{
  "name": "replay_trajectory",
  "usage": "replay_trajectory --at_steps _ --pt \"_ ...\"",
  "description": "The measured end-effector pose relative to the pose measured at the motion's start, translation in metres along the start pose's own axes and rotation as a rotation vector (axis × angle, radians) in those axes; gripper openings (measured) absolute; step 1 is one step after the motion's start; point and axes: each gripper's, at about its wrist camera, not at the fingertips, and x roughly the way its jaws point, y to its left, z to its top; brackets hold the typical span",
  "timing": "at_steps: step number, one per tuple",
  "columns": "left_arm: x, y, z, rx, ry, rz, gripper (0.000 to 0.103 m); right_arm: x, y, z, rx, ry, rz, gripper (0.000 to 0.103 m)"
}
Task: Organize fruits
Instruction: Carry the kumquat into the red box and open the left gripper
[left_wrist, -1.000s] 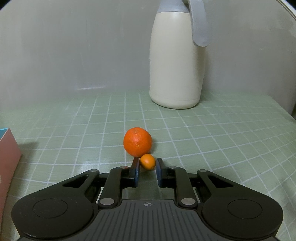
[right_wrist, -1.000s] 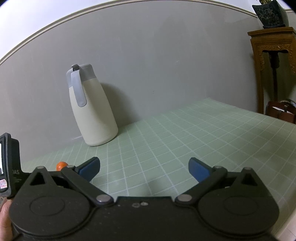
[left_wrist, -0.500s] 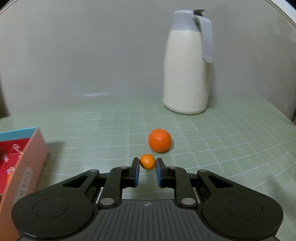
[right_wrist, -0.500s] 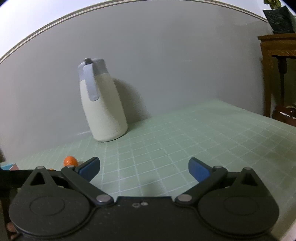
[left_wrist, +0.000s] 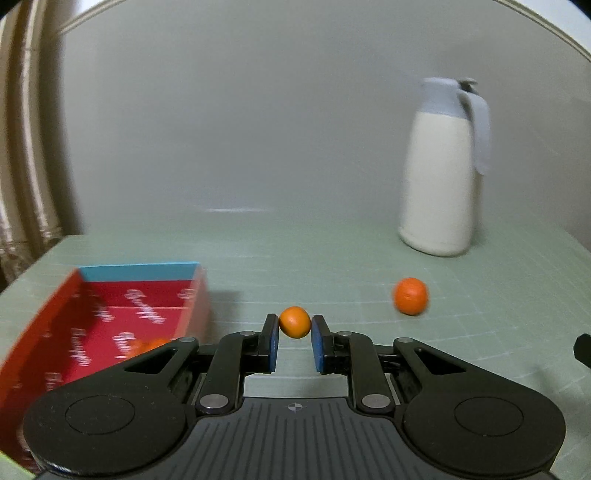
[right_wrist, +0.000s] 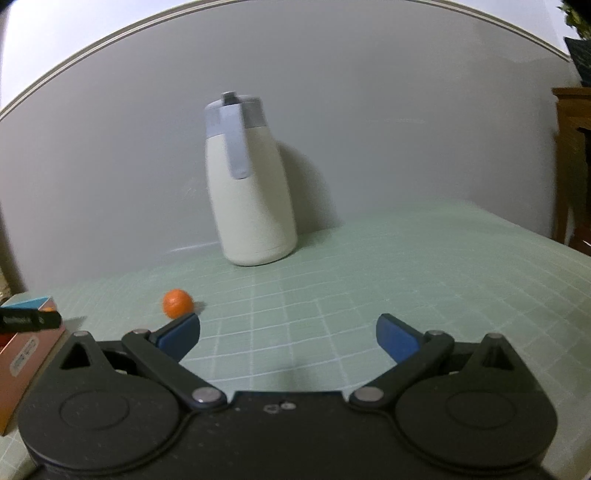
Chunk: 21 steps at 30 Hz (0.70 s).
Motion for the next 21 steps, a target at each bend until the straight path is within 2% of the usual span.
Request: replay_trajectory --at_steps 7,15,21 --pt "-0.016 0.048 -0.003 -0.041 -0.017 0.103 0.019 0.005 0.026 -0.002 -0.051 0.008 0.046 0.102" --pt "-0.016 0.104 -0.014 -0.094 0.015 0.219 0.019 0.008 0.056 -0.006 -0.106 0.017 0.099 0.102" --pt "-0.007 0.133 -0.024 -0.131 0.063 0.251 0.019 0.009 0.068 -0.008 -0.117 0.026 0.123 0.102"
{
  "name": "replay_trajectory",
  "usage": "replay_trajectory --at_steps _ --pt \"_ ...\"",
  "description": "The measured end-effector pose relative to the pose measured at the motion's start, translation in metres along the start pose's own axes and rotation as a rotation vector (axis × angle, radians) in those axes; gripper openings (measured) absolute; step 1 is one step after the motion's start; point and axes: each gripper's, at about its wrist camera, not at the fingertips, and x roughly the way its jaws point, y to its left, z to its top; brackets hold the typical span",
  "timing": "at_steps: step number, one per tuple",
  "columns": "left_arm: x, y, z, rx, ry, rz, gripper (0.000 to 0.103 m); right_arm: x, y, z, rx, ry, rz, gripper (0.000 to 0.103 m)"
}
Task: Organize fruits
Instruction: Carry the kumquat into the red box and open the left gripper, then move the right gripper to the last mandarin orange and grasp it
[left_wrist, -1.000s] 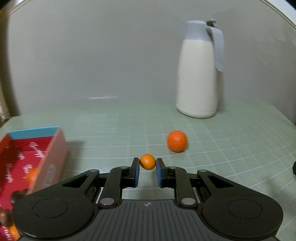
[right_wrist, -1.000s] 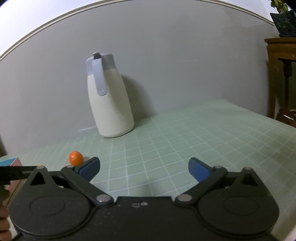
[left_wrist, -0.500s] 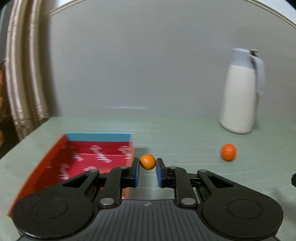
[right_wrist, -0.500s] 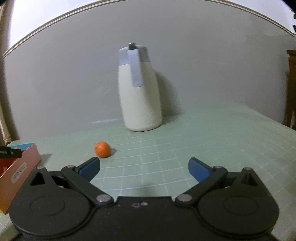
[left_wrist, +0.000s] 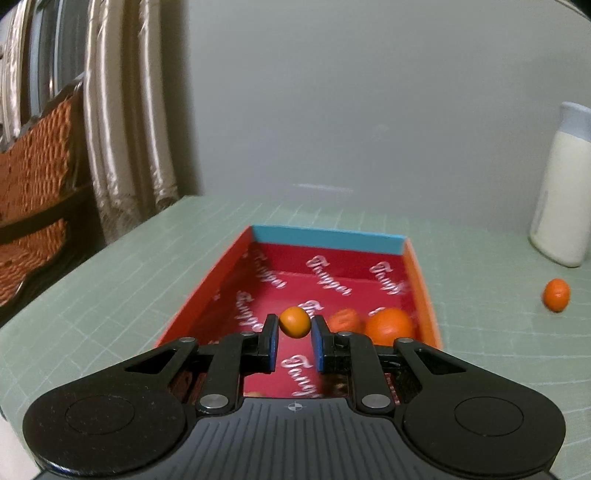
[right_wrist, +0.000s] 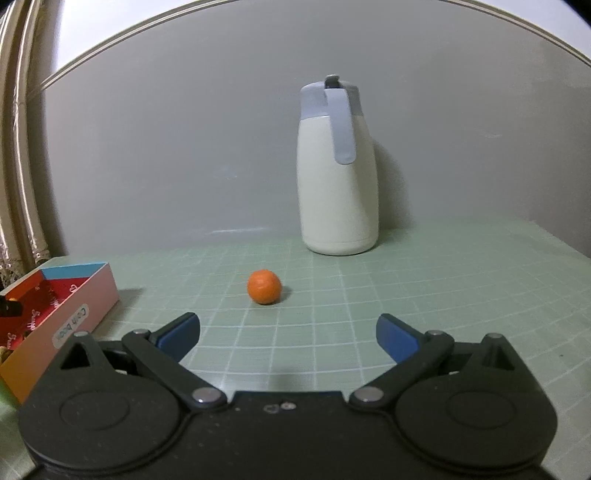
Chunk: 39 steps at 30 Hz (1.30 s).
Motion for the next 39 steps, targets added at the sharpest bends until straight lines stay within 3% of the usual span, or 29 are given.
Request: replay_trajectory --at_steps 13,15,17,21,24,29,33,39 --pt "0.006 0.025 -0.004 -0.044 0.078 0.019 0.020 0.010 0.035 0.001 -0.041 0.005 0.069 0.102" --pt "0.004 0.029 -0.005 -0.057 0.079 0.021 0.028 0.011 0.040 0.001 -0.046 0.007 0.079 0.102" --pt "-0.001 0.034 -0.005 -0.070 0.065 0.039 0.065 0.012 0.044 0.001 -0.046 0.010 0.089 0.102" --pt "-0.019 0.038 -0.007 -0.058 0.010 0.026 0.067 0.016 0.051 0.001 -0.050 0.016 0.104 0.102" --pt "-0.034 0.042 -0.007 -0.057 -0.047 0.062 0.084 0.020 0.057 0.001 -0.050 0.020 0.113 0.102" --pt "-0.050 0.064 -0.009 -0.116 -0.090 0.123 0.093 0.025 0.067 0.000 -0.058 0.031 0.127 0.102" --pt "-0.050 0.083 -0.019 -0.156 -0.091 0.187 0.094 0.031 0.073 -0.001 -0.062 0.043 0.126 0.102" --pt "-0.042 0.099 -0.029 -0.193 -0.066 0.223 0.094 0.045 0.078 0.000 -0.078 0.061 0.108 0.102"
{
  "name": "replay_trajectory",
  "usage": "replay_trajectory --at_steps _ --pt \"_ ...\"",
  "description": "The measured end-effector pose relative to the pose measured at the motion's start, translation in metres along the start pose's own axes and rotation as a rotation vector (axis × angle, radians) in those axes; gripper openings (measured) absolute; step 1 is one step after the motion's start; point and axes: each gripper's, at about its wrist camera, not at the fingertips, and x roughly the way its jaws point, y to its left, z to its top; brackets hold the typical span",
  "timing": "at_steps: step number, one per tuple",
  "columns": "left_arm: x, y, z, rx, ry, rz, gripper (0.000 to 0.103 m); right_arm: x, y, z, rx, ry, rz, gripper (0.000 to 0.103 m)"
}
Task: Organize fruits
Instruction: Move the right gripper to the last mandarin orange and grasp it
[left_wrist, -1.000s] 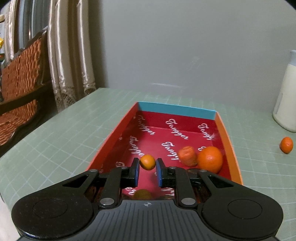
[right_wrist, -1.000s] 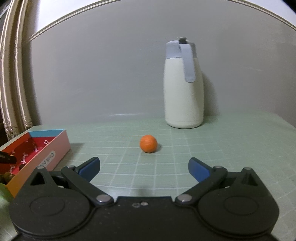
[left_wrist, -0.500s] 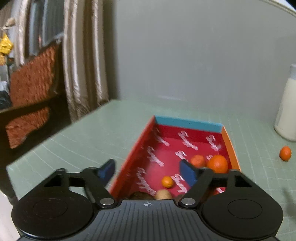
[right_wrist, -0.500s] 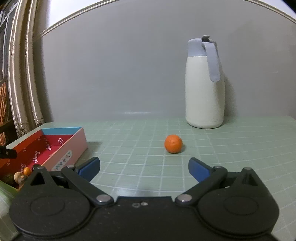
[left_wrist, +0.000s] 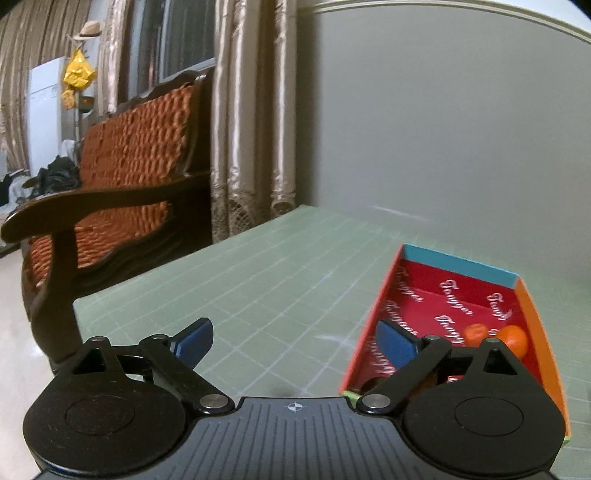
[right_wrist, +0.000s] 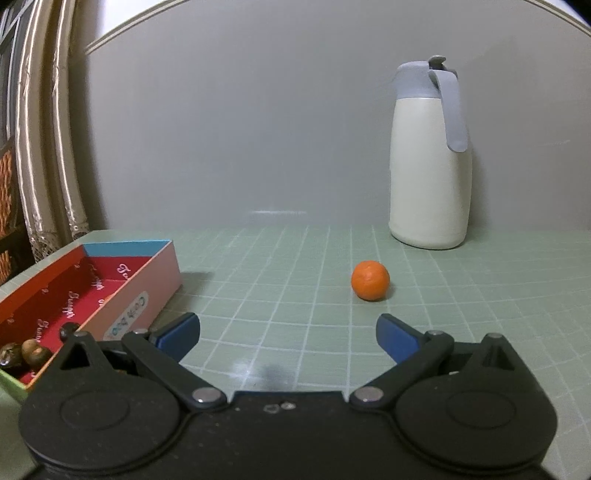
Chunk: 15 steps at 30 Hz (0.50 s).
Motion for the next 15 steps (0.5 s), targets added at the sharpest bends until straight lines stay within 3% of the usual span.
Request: replay_trajectory --at_steps 15 --pt "0.001 0.003 -0.005 0.019 -0.022 0.042 0.096 0.053 -0.023 0.020 0.035 0.056 -0.078 0.100"
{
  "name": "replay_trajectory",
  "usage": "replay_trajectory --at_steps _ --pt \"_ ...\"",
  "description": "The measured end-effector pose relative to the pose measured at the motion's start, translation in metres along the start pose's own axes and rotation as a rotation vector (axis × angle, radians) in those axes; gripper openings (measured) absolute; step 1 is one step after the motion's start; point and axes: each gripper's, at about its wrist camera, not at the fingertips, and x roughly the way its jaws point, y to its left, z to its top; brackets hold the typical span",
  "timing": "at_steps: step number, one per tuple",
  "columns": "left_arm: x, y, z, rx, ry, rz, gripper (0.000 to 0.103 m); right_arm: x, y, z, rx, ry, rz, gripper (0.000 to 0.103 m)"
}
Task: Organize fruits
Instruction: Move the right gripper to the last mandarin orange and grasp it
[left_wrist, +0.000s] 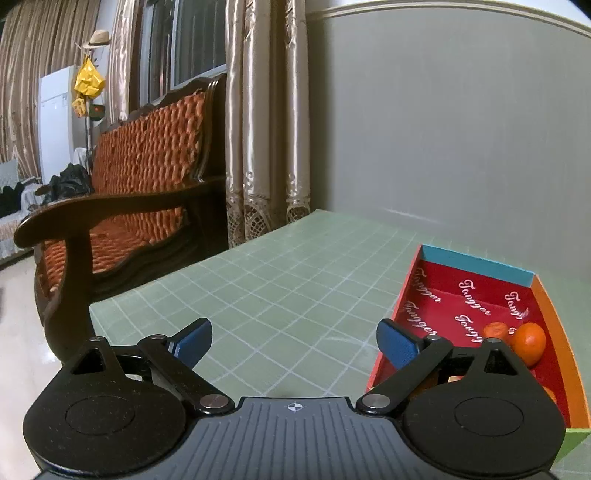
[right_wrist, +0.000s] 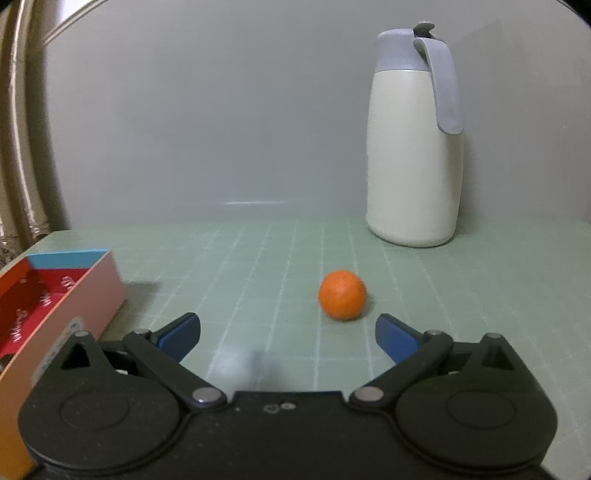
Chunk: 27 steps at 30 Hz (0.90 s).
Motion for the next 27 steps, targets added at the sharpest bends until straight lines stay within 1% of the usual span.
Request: replay_trajectory --at_steps 2,4,9,13,17,19,23,24,27 --pt "0.001 0.000 0.000 0.000 0.005 0.003 0.099 0.009 -0.004 0.004 0.002 0.013 -0.014 0.098" --pt "0.001 0.001 0.000 -0.006 0.004 0.005 0.100 0.018 -0.010 0.008 0.011 0.035 -0.032 0.097" --pt "0.001 0.001 0.001 -0.005 0.007 0.007 0.101 0.041 -0.022 0.016 0.026 0.072 -0.058 0.081" --pt "0.001 0.001 0.001 -0.004 0.009 0.005 0.101 0.053 -0.028 0.020 0.024 0.090 -0.082 0.080" --pt "0.002 -0.001 0.000 -0.001 0.013 0.004 0.102 0.065 -0.034 0.021 0.041 0.124 -0.073 0.075" --pt "0.002 -0.002 0.000 0.002 0.013 0.005 0.102 0.068 -0.036 0.022 0.052 0.130 -0.062 0.068" --pt "0.003 -0.003 0.000 0.005 0.016 0.005 0.102 0.073 -0.037 0.021 0.055 0.138 -0.057 0.059" --pt "0.004 -0.003 -0.001 0.006 0.018 0.005 0.102 0.074 -0.038 0.022 0.055 0.138 -0.055 0.053" --pt "0.004 -0.004 -0.001 0.007 0.017 0.005 0.102 0.075 -0.039 0.022 0.049 0.137 -0.053 0.043"
